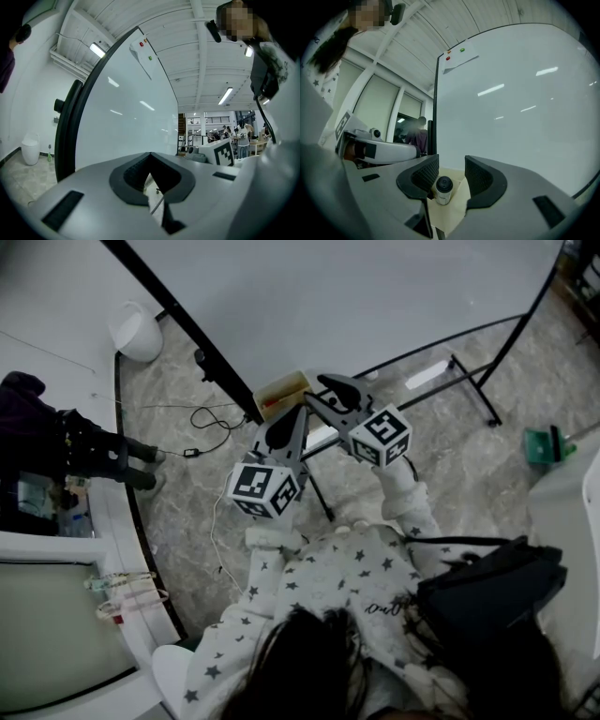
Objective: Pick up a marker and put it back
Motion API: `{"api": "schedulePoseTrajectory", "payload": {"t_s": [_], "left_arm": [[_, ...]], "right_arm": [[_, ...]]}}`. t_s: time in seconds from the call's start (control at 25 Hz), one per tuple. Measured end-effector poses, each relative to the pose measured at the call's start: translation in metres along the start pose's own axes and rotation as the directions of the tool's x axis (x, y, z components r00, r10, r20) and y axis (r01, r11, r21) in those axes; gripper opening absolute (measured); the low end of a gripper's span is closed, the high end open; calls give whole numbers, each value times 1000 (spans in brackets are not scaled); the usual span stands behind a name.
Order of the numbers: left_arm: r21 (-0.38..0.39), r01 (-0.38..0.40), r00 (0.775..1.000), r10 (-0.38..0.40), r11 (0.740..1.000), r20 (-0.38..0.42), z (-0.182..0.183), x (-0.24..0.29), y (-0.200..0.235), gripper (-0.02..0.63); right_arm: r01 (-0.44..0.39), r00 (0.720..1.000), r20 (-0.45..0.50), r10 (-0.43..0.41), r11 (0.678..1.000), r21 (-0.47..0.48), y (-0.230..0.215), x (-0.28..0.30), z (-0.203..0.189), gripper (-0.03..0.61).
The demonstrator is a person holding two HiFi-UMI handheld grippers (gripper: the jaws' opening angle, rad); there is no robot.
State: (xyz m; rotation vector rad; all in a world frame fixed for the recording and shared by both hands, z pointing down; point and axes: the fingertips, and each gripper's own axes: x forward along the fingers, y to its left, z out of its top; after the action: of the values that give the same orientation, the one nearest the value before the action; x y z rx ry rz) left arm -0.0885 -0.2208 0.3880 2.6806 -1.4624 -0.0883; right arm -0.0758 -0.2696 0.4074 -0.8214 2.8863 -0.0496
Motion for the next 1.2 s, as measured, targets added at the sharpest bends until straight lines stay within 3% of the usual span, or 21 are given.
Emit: {"api": "schedulePoseTrajectory", "payload": {"t_s": [0.24,0.48,0.56,0.72,0.8,1.2], "left_arm": [[28,12,1000,-13,1000,12,15,4,-3,0],[64,39,999,-41,997,28,44,6,-15,0],[71,55,998,-58,996,38,51,8,-20,0],[83,83,996,-86,993,36,63,8,-33,0],[84,95,995,-98,992,35,66,9,-39,0],[85,153,988,-155,985,17,66,10,-51,0]], "right_arm": [[-2,999,54,3,1000,-23,1,-12,35,160],[-25,1000,8,25,998,-58,13,-21,71,158],[-13,1000,21,15,998,-65,14,-25,81,75],[-4,999,35,7,998,-69,18,-34,96,72],[3,999,41,0,998,-70,18,-39,100,9],[16,1000,5,-16,996,-89,25,-43,102,8]]}}
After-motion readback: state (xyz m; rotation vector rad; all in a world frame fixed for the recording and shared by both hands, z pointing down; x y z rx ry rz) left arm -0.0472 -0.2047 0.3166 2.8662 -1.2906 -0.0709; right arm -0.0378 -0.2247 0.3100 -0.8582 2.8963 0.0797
